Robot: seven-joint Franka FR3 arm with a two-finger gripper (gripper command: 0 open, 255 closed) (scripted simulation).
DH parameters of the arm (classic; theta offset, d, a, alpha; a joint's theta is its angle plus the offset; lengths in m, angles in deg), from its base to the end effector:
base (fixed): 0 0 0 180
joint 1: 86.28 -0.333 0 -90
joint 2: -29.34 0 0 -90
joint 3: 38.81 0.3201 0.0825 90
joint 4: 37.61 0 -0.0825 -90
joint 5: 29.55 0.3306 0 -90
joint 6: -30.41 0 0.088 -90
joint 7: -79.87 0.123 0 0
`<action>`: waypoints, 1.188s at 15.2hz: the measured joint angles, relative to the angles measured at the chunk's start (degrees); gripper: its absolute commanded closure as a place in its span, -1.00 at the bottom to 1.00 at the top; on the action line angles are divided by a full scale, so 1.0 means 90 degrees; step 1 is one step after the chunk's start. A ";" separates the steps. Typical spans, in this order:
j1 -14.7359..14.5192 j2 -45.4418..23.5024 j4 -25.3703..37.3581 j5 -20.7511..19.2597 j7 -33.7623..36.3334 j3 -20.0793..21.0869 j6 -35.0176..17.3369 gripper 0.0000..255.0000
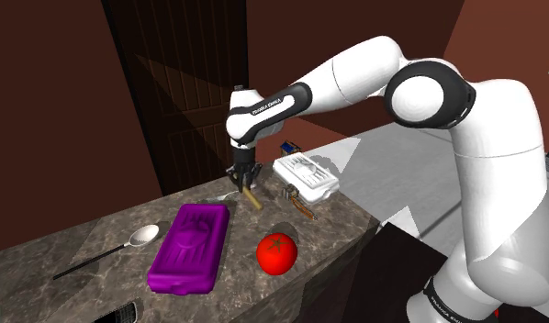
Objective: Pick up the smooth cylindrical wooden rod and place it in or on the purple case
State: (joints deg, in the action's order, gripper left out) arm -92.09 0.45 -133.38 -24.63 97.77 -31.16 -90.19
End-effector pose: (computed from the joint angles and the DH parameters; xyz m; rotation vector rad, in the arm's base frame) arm 0.6089 0.1409 0.3272 -3.0165 0.2085 0.1545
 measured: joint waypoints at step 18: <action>-0.1341 -0.0812 0.1735 -0.0261 0.1715 0.0333 0.0724 1.00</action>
State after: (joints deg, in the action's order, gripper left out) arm -104.15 -6.86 -117.76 -26.98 113.21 -28.17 -83.67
